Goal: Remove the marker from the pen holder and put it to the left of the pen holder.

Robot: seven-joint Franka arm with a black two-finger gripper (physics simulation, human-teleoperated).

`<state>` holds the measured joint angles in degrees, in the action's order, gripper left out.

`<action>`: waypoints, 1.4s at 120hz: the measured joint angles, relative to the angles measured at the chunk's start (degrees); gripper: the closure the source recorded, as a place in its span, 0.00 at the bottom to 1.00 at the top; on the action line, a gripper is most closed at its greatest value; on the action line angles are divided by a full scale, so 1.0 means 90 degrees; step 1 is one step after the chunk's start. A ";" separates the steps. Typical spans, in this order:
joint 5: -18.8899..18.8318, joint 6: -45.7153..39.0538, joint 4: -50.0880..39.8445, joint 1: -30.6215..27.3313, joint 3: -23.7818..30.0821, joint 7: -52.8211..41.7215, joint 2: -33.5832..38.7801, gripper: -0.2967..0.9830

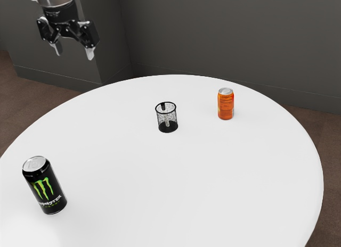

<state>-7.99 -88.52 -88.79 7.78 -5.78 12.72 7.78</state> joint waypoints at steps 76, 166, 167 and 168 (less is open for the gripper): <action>0.0188 -0.2451 0.0649 -0.0004 0.0176 -0.0117 -0.3364 0.23; 0.0975 -0.4015 0.2706 -0.0524 0.0229 0.0025 -0.5862 0.23; 0.0977 -0.4019 0.2728 -0.0527 0.0230 0.0026 -0.5880 0.23; 0.0978 -0.4022 0.2747 -0.0529 0.0230 0.0027 -0.5896 0.23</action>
<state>0.81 -124.72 -64.07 3.02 -3.71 12.96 -45.28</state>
